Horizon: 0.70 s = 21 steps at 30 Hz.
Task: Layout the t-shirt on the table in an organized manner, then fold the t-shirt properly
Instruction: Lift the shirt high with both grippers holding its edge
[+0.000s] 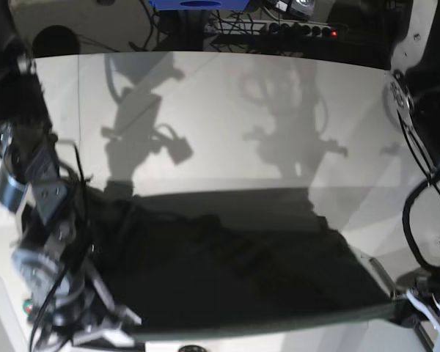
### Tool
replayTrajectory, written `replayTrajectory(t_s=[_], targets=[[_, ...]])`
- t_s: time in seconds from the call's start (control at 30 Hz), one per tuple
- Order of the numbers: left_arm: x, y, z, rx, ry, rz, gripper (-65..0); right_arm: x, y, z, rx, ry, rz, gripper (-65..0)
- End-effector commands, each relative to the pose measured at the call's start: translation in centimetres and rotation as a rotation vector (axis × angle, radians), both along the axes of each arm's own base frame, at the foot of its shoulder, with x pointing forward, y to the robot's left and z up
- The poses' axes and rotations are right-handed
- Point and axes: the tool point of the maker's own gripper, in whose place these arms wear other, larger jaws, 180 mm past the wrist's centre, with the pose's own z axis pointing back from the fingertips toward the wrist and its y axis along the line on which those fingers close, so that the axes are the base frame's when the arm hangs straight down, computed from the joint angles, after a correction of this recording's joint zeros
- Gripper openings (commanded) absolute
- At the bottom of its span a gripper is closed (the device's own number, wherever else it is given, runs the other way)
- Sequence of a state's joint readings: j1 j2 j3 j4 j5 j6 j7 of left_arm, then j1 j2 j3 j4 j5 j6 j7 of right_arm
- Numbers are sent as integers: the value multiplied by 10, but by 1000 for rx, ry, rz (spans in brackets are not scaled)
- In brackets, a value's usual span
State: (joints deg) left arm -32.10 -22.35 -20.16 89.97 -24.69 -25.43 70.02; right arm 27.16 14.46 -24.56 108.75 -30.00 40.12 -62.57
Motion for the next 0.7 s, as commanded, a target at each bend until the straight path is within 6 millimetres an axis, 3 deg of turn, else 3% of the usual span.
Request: replayTrajectory(t_s=[0.0,0.1,0.27,0.4,0.67], targets=[[10,13,34,13,-78,29,-650,9,-17,30,-39,-73,-54,-647],[34,8,64,-3,-112,9,-650,30,-18,53,-42,-116,-32,-647],[58,6,118,74,-172,21,-650,56,-21,85,-45,-163,-20,-647],[81,-12,156,87,-232,11,-650,69,-24,120,-45,-218,-35,-647],[108,-26,205,24,-323,-5,-650,82,-26,159,-44,-283,-19,-647]])
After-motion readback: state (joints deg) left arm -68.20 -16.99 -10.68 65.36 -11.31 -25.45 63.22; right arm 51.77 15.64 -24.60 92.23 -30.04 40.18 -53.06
